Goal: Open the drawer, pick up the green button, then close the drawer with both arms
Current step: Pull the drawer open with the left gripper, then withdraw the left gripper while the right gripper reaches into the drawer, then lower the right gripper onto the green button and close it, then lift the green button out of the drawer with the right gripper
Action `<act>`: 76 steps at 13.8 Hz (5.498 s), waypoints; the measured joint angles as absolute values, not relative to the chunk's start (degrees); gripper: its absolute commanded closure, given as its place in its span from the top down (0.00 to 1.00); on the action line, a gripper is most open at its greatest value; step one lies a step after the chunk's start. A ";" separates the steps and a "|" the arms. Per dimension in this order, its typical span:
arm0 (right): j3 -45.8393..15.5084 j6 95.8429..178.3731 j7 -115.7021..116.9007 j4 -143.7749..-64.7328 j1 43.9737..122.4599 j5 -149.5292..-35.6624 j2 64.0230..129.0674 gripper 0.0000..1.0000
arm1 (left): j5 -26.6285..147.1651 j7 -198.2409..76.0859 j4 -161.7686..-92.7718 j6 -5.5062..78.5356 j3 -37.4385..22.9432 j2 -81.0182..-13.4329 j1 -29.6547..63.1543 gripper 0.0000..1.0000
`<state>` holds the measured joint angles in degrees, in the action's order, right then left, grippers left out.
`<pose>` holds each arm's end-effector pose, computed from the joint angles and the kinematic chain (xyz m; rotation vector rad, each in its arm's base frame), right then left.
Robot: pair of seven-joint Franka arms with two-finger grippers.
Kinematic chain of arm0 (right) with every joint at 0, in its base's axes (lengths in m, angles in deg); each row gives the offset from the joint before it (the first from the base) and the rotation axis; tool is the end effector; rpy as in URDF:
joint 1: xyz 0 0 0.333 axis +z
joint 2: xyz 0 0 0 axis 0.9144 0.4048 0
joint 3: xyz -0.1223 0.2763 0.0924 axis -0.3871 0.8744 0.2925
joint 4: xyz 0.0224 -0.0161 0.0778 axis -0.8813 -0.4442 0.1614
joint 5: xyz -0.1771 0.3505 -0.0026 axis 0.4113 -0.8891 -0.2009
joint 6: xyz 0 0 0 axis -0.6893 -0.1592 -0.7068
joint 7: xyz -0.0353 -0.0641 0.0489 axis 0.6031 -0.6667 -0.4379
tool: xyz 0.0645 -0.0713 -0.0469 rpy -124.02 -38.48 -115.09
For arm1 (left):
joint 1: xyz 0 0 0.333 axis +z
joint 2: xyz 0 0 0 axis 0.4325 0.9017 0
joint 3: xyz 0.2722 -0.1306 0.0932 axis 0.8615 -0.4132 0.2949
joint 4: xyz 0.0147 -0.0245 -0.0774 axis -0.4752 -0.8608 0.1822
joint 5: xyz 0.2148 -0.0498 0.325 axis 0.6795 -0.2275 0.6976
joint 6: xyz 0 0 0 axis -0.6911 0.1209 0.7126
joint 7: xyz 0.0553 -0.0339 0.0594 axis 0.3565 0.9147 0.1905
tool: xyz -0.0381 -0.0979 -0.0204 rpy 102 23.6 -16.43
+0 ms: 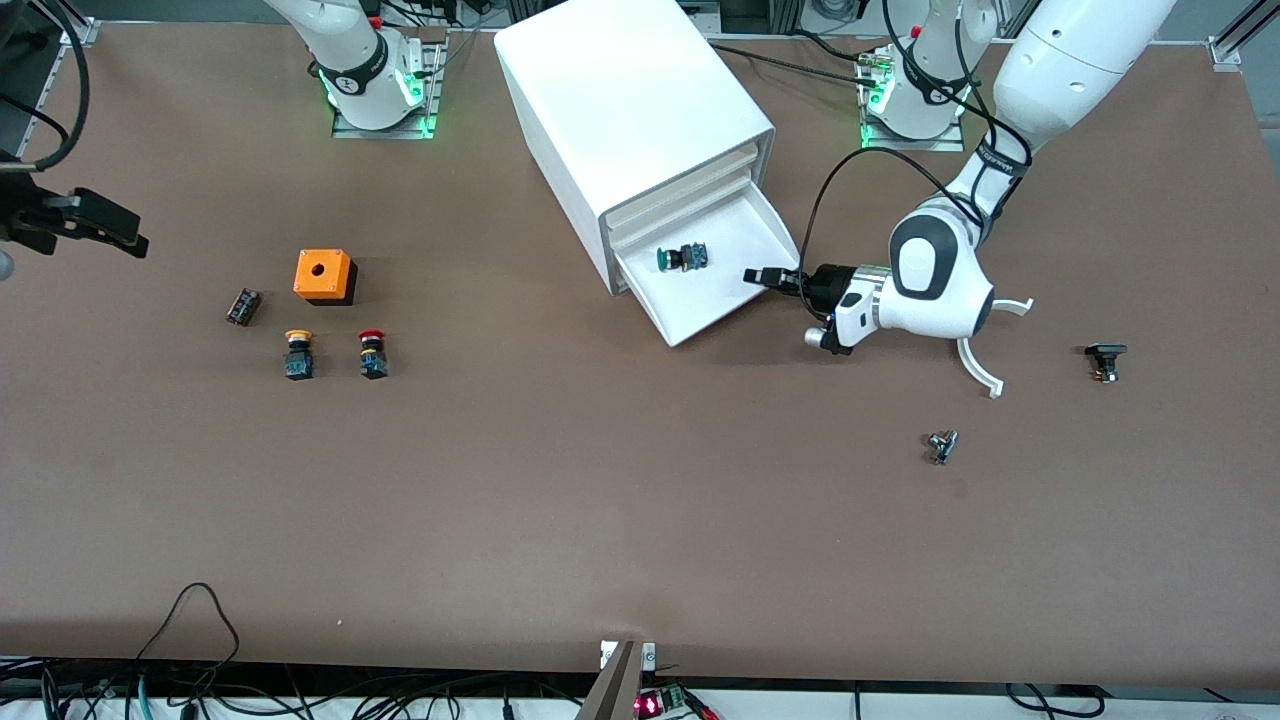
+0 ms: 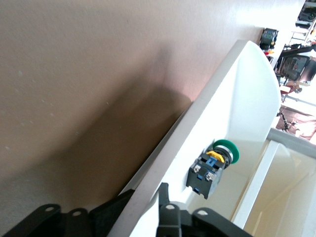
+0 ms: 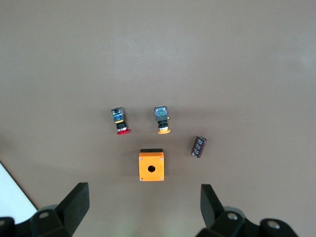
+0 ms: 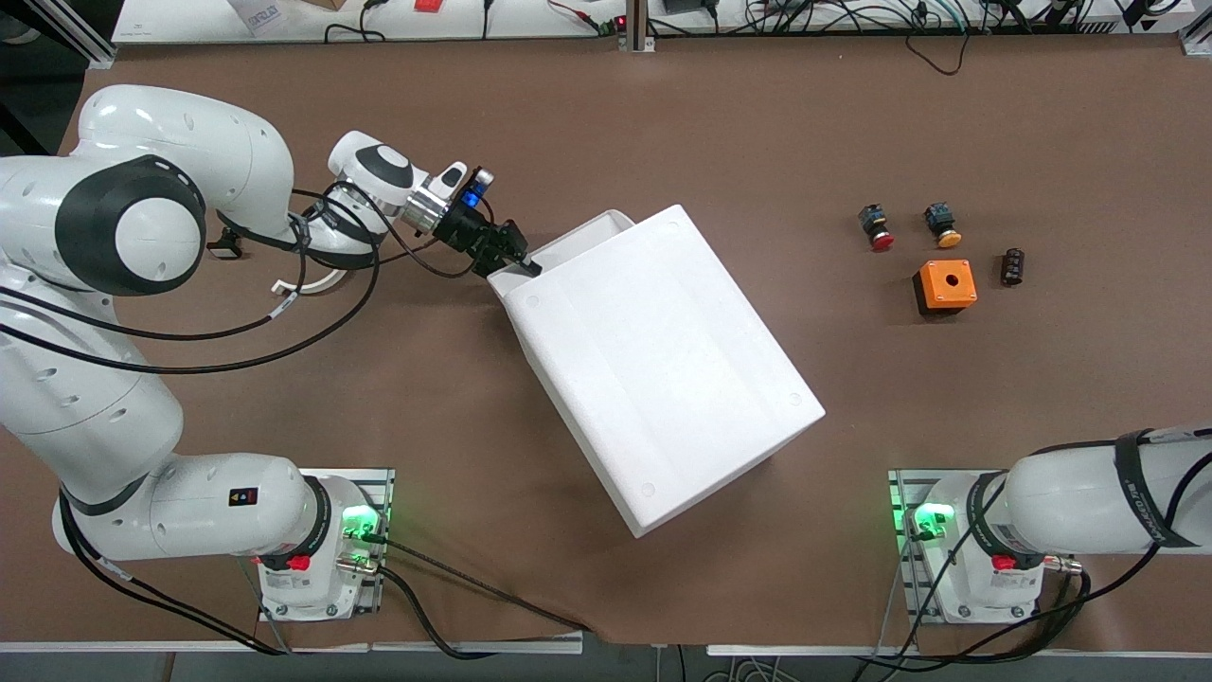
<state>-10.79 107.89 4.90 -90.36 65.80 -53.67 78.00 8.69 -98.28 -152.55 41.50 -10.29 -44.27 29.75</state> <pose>0.5741 -0.0173 0.6115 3.1047 -0.0198 -0.1022 0.4794 -0.1982 0.1619 2.1606 0.0246 -0.4779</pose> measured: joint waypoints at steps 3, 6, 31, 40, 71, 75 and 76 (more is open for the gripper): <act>-10.78 107.86 4.89 -90.36 65.92 -53.67 78.21 1.00 | 8.69 -97.47 -151.94 44.34 -9.48 -46.37 30.46 1.00; -10.72 107.68 4.84 -90.56 66.84 -53.78 78.53 1.00 | 8.87 -97.03 -151.37 44.80 -9.06 -53.11 34.30 1.00; -3.11 136.35 -19.17 -78.66 108.49 -59.84 109.60 1.00 | 72.11 -68.43 -125.28 8.26 -3.54 -76.24 39.52 1.00; -1.23 136.06 -33.75 -76.52 109.99 -61.74 114.58 1.00 | 72.34 -68.43 -124.98 8.28 -3.43 -75.83 39.14 1.00; -0.75 135.83 -36.48 -76.32 111.64 -62.38 121.75 0.58 | 72.34 -68.43 -122.82 8.12 -3.17 -73.76 39.14 1.00; -0.75 135.83 -36.49 -75.86 111.67 -62.38 121.76 0.35 | 72.34 -68.43 -122.78 8.12 -3.01 -73.74 39.15 1.00; -0.75 135.83 -36.61 -75.68 111.68 -62.38 121.76 0.31 | 72.34 -68.43 -122.78 8.12 -2.99 -73.72 39.15 1.00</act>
<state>-0.75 135.83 -36.61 -75.68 111.68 -62.38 121.76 72.34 -68.43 -122.78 8.12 -2.99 -73.72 39.15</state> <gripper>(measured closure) 0.577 0.000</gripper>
